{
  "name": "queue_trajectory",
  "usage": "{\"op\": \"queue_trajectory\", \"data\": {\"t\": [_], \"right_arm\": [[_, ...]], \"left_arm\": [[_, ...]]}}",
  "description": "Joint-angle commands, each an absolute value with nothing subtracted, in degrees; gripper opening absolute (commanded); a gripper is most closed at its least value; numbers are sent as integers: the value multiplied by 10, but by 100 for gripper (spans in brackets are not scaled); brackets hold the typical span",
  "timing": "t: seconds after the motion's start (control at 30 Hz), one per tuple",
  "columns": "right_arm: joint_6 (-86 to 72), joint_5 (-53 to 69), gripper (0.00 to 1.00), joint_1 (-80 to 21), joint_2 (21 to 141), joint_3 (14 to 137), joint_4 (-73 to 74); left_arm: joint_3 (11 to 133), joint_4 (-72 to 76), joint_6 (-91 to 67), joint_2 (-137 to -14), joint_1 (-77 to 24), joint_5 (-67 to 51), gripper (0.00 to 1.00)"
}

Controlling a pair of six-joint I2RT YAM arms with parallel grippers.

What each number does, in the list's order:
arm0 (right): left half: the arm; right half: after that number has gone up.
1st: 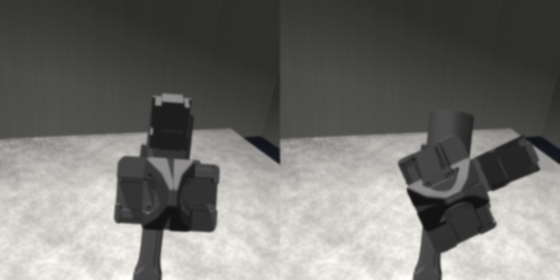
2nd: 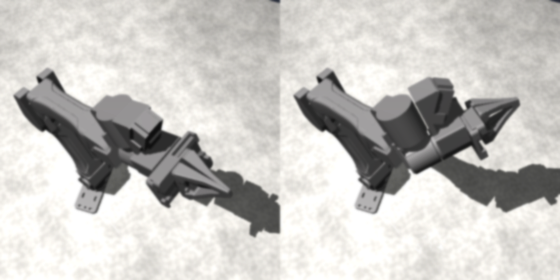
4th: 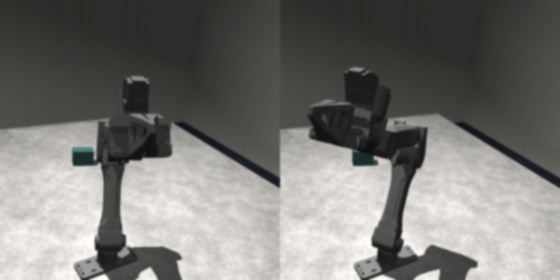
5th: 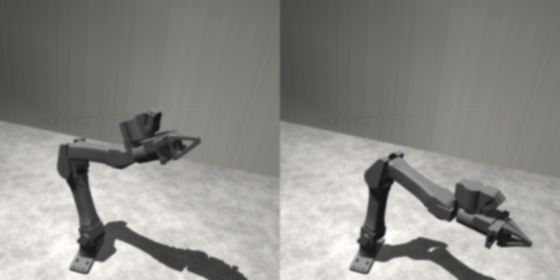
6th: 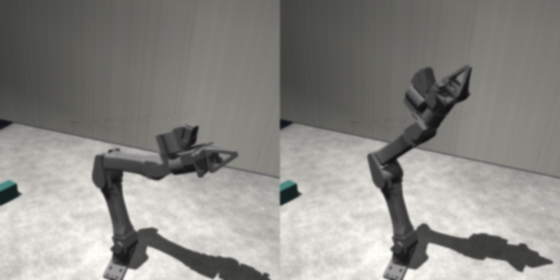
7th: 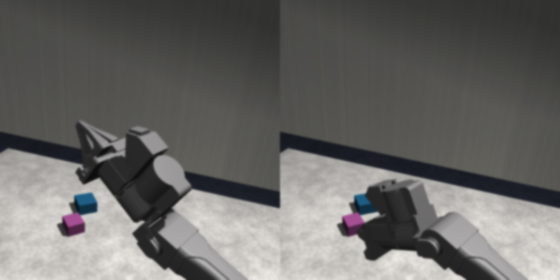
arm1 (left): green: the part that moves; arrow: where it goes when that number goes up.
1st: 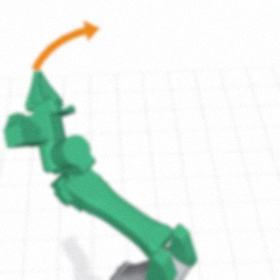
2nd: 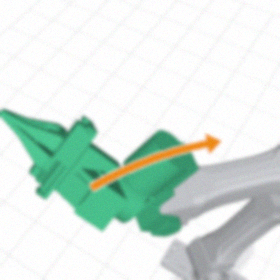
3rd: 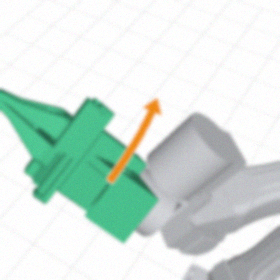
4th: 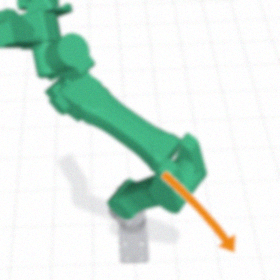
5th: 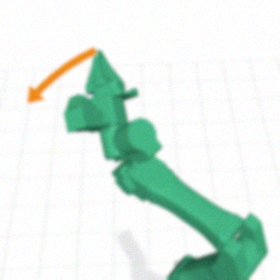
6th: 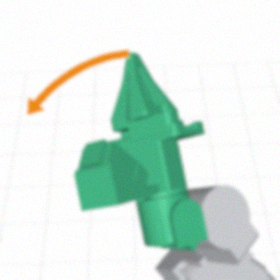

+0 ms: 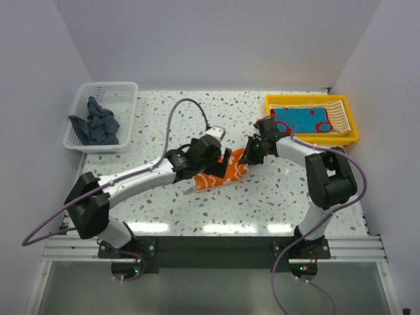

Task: Fold and stack the towels
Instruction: Neatly place the folded towel into the bin

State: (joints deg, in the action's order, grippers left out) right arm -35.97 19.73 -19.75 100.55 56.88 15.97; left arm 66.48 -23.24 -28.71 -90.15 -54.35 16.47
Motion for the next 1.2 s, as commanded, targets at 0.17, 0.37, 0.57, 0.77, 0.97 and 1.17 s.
{"op": "queue_trajectory", "data": {"t": [0.17,0.37,0.57,0.77,0.97,1.17], "right_arm": [[-161,115,0,-107,1073,862,375],[-100,55,0,-67,1125,1042,465],[-35,-9,0,-37,1171,1184,537],[-4,-16,0,-8,1170,1216,532],[43,-7,0,16,1179,1249,537],[78,13,0,36,1180,1261,547]], "left_arm": [[601,-279,-218,-742,-325,141,100],[548,-256,-192,-694,-204,136,100],[502,-225,-187,-707,-198,169,100],[498,-225,-187,-714,-193,186,100],[497,-225,-189,-719,-185,191,100],[497,-225,-189,-729,-184,189,100]]}}
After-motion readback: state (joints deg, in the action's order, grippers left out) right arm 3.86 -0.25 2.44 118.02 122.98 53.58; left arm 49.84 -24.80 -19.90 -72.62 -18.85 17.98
